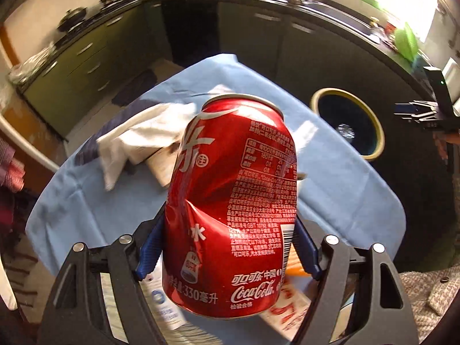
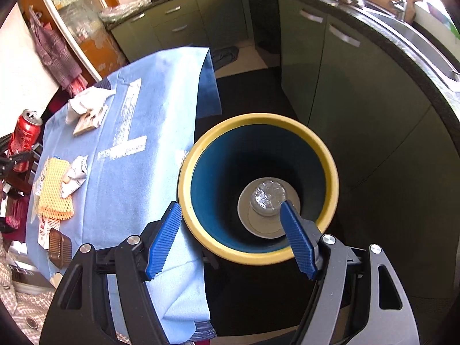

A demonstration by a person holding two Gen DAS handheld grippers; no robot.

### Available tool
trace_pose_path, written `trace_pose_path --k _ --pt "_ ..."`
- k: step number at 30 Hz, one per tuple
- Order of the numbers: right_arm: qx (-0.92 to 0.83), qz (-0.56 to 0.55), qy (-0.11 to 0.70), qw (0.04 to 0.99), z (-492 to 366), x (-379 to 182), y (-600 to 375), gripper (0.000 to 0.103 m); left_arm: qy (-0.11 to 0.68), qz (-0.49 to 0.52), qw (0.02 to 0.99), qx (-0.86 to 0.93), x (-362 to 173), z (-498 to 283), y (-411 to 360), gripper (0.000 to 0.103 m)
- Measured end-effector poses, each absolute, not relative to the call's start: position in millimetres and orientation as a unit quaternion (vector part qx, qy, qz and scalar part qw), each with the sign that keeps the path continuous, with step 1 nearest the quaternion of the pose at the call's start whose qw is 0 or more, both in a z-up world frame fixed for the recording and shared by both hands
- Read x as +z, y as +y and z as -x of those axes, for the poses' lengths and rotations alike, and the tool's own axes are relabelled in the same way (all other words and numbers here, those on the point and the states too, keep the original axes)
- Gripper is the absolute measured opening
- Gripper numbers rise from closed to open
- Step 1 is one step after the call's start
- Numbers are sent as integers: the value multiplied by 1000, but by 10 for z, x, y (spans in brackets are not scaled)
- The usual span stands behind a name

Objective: Collect trash
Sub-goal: 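Grasp the crushed red Coca-Cola can with the left gripper and lift, then carry the can over the trash bin and open the left gripper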

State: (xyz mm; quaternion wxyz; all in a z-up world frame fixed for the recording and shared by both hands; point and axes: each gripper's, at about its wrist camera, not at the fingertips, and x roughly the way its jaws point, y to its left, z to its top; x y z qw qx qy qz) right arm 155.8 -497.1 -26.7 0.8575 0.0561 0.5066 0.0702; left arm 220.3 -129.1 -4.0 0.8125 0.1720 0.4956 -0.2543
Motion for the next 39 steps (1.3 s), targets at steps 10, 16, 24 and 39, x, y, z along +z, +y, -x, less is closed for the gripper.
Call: trace_pose_path --k 10,16,24,39 --pt "51 -84 476 874 -879 -97 -5439 71 501 -237 739 -382 -317 -2421 -3436 73" --pt "41 -106 476 872 -642 -186 -5666 71 527 -257 716 -380 -819 -2763 -4275 73" --pt "49 -117 482 867 -567 -316 -5737 71 528 -266 725 -353 -1024 -3016 -4622 78" --pt "77 -77 489 865 -816 -217 -5204 71 427 -168 814 -356 188 -2063 -2703 89"
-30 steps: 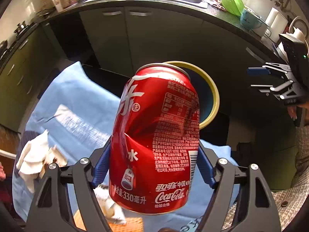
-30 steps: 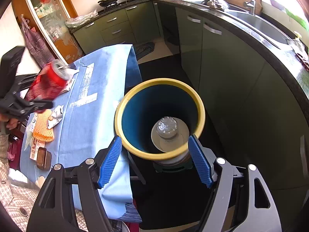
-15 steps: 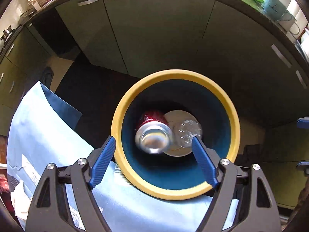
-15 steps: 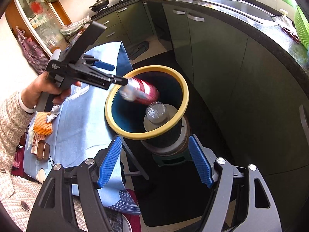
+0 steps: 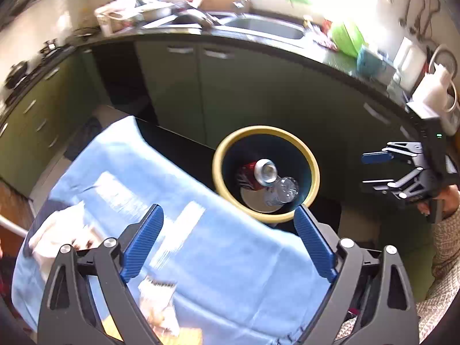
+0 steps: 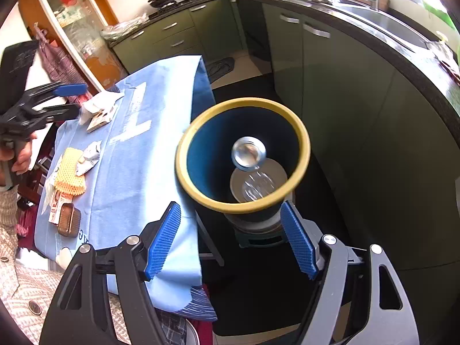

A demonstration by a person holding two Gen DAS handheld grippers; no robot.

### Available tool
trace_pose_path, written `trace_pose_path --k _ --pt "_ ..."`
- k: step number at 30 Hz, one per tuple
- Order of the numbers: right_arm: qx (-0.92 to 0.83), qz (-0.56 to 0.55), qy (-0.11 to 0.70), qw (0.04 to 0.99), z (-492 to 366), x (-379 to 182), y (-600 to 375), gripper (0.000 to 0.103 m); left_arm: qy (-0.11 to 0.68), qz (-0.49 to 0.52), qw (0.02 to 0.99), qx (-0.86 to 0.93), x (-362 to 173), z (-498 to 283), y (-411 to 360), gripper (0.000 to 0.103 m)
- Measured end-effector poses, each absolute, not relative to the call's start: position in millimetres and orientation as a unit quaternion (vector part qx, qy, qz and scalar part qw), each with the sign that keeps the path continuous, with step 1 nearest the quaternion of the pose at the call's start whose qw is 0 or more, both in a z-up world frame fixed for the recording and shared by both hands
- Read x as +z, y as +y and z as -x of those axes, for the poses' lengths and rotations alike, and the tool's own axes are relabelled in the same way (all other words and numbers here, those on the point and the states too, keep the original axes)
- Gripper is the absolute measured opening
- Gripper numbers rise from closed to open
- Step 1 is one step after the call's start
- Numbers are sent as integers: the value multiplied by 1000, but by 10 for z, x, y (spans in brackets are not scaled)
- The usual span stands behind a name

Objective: Collect trash
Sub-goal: 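Carry the can over the trash bin and open the left gripper, then move the right gripper to the cartoon-printed snack box and grasp it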

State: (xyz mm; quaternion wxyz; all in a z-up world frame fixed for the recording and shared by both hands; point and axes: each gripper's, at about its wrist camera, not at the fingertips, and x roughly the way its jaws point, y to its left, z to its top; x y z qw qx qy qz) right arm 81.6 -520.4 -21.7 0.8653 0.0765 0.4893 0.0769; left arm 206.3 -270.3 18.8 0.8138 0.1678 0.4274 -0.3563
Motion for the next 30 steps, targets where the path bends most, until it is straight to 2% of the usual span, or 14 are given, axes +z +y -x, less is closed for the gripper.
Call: trace_pose_path --k 6,15,18,19,20,27,30 --pt "139 -20 496 857 -1180 -92 -4417 72 396 -95 866 -289 513 -1711 -1518 94" --pt "275 87 489 823 -1966 -70 -2761 71 381 -26 909 -164 547 -1406 -138 94" --pt "306 179 456 816 -2320 -111 -2227 74 387 -3 910 -150 494 -1325 126 94" --pt "320 209 444 810 -2422 -144 -2077 83 388 1 910 -145 476 -1293 189 94" --pt "335 233 434 803 -2534 -188 -1952 86 389 5 910 -141 457 -1275 221 94" --pt "384 344 432 740 -3230 -597 -1437 87 401 15 908 -117 326 -1146 442 95" --pt "400 358 445 717 -3421 -754 -1362 87 404 17 909 -106 294 -1152 502 95"
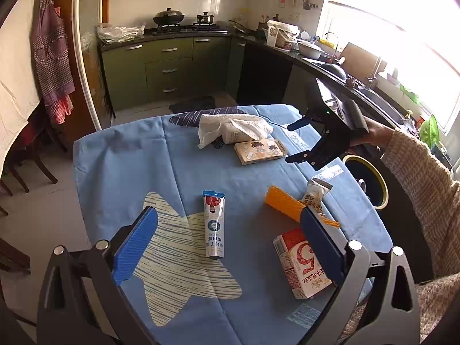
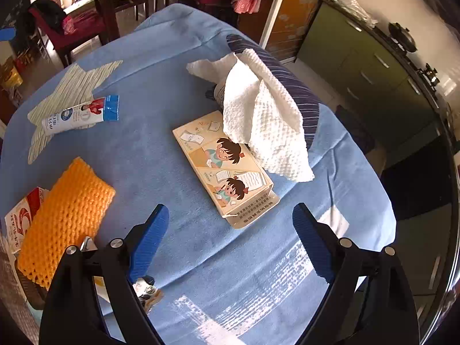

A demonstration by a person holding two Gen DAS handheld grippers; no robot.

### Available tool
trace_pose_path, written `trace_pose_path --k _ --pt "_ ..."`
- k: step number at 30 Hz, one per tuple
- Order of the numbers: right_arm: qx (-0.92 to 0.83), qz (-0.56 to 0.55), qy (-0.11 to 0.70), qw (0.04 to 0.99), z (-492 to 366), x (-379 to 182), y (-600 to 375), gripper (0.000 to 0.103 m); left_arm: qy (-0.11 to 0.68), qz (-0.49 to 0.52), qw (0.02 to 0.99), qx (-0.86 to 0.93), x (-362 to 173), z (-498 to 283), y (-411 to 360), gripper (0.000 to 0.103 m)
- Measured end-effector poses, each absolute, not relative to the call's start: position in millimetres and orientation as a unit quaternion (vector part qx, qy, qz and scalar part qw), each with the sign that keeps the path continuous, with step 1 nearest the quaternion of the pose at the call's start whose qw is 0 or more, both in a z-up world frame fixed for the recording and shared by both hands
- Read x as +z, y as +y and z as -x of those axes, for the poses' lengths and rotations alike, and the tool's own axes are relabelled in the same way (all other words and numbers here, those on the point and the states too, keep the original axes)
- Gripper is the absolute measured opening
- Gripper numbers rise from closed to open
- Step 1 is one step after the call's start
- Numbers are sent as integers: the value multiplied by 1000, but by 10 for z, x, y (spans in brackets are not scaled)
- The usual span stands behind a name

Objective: Collect trash
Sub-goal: 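Move the right gripper to the cartoon-printed snack box and grasp it, then carry the snack box over the trash bin and open the right gripper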

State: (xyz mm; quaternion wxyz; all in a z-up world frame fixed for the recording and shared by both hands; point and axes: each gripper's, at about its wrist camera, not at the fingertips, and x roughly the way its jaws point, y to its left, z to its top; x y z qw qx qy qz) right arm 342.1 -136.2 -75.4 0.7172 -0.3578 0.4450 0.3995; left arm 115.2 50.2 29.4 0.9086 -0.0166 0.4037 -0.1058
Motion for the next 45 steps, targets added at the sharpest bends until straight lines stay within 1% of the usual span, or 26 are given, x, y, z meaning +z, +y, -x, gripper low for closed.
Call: trace_pose_path --k 4,9,11,16,20,26,32,39,45 --pt "427 357 462 690 -3622 -894 -1281 86 411 29 904 -112 270 -1201 529 95" --pt "445 356 484 665 -3827 -1044 -1179 83 418 34 899 -125 255 -1294 459 95" --pt "454 343 493 658 -3902 -1075 -1168 77 423 35 895 -133 234 -1337 418 95" --pt "466 324 497 657 -3986 -1106 -1164 76 436 27 889 -138 174 -1429 338 95" --pt "450 333 489 669 -3798 -1083 -1237 66 439 30 887 -136 157 -1460 349 95" --pt "417 329 478 700 -3504 -1069 -1319 63 439 32 887 -141 141 -1449 350 95" --pt "392 294 469 735 -3361 -910 -1526 62 431 23 890 -148 193 -1290 293 95" --pt "374 261 452 766 -2987 -555 -1837 62 419 16 894 -156 266 -1068 231 95" --pt "325 232 441 804 -2608 -199 -2498 62 410 8 895 -175 291 -922 114 95"
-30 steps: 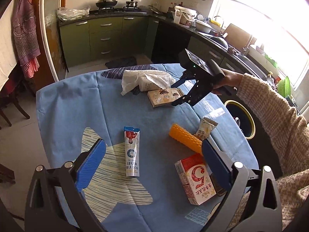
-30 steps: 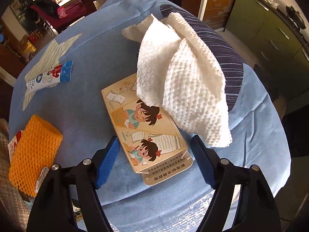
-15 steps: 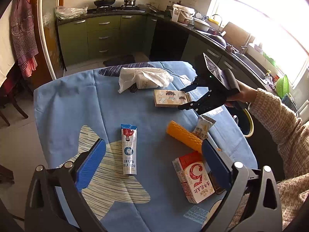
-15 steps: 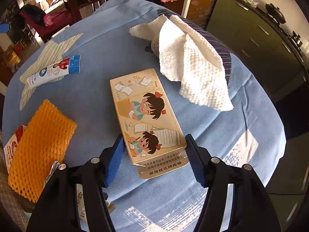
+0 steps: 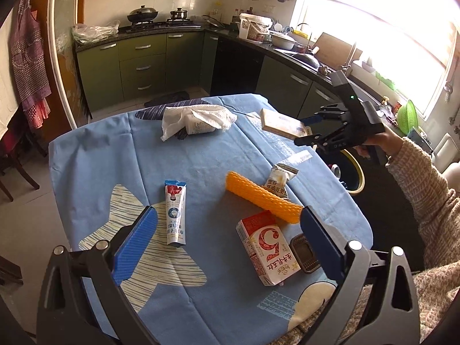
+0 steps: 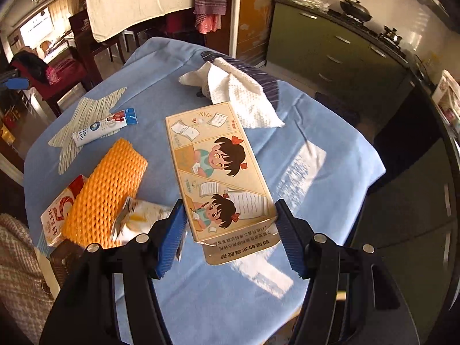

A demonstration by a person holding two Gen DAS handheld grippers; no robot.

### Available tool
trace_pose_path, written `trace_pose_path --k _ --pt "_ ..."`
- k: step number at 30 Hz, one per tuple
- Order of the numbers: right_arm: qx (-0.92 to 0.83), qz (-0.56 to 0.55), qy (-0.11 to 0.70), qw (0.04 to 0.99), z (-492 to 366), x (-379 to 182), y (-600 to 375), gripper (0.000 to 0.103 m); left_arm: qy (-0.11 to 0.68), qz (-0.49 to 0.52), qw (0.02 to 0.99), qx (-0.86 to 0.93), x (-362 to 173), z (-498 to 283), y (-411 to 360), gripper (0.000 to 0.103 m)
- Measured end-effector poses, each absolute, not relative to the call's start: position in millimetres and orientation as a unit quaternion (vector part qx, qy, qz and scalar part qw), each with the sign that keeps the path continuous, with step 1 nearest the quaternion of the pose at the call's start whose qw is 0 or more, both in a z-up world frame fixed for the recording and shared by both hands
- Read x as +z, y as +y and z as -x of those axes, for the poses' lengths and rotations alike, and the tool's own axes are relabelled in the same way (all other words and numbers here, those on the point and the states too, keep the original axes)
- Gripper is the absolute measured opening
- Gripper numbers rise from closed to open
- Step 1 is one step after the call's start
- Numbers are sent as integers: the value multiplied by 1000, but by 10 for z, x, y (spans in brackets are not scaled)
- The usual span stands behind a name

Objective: Collect trash
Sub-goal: 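Carry the snack box over the trash bin and open the right gripper, then grasp the white toothpaste tube with the left gripper and lift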

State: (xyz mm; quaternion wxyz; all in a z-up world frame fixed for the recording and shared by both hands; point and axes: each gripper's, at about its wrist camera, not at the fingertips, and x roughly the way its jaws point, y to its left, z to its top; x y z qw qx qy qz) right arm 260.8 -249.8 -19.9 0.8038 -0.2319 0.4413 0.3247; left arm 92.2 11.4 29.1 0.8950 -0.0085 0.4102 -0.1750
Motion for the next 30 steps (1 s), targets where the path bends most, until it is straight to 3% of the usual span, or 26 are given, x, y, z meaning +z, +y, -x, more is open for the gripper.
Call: trace_pose_path --k 6,12,19,21,22,30 --pt "207 211 472 831 -2310 -182 -3636 62 403 -3 894 -196 298 -828 -42 95" --pt "100 210 539 809 -2191 -614 -4441 62 401 -9 893 -205 320 -788 -151 95" --pt "83 208 586 779 -2387 -1180 -4517 64 406 -20 891 -201 318 -784 -225 95" --pt "83 216 582 780 -2407 -1258 -4462 75 408 -20 891 -197 308 -791 -208 95" --pt "83 214 576 784 -2404 -1249 -4461 79 410 -20 891 -194 300 -800 -193 95" --pt "81 136 526 835 -2063 -817 -4567 79 453 -13 877 -161 34 -1131 44 96"
